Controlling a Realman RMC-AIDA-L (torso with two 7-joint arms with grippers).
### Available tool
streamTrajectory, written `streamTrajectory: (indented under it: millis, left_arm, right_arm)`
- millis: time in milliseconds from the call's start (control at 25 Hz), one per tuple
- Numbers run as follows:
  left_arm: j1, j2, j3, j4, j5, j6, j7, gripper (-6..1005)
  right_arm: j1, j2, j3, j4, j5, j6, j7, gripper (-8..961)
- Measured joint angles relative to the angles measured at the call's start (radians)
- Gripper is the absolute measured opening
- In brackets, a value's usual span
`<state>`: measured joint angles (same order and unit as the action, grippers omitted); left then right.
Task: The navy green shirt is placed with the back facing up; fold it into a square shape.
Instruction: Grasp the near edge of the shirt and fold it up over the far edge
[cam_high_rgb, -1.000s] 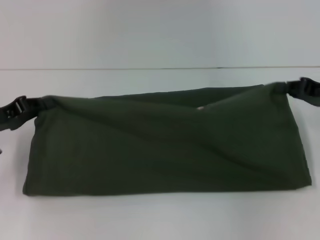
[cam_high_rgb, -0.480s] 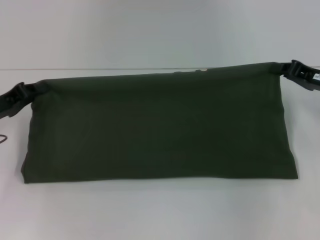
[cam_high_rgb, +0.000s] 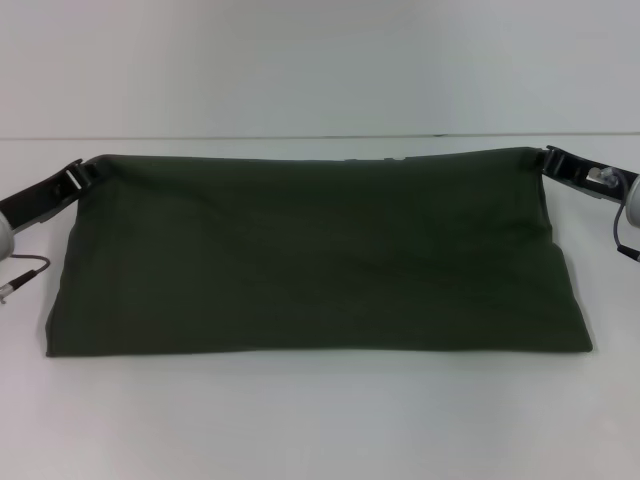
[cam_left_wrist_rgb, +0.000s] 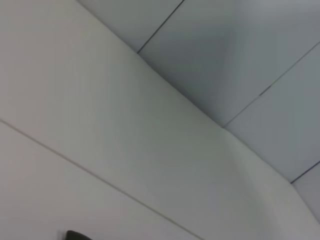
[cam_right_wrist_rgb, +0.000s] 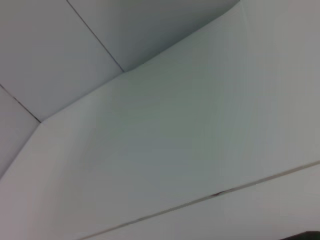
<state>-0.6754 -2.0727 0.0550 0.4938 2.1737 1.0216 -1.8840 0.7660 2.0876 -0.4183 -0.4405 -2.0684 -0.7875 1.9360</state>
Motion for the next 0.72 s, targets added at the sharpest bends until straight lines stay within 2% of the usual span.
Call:
streamTrajectory:
  millis: [200, 560, 720]
  left_arm:
    - [-0.028, -0.009, 0.003, -0.031, -0.006, -0.081, 0.038, 41]
    - [-0.053, -0.036, 0.003, -0.032, -0.02, -0.169, 0.079, 50]
    - [-0.057, -0.05, 0.003, -0.032, -0.051, -0.198, 0.095, 69]
  right_arm:
    - [0.02, 0.003, -0.002, 0.028, 0.016, 0.059, -0.035, 102]
    - [0.036, 0.005, -0.01, 0.074, 0.145, 0.127, -0.171, 140]
    - [0.05, 0.008, -0.01, 0.113, 0.206, 0.157, -0.293, 157]
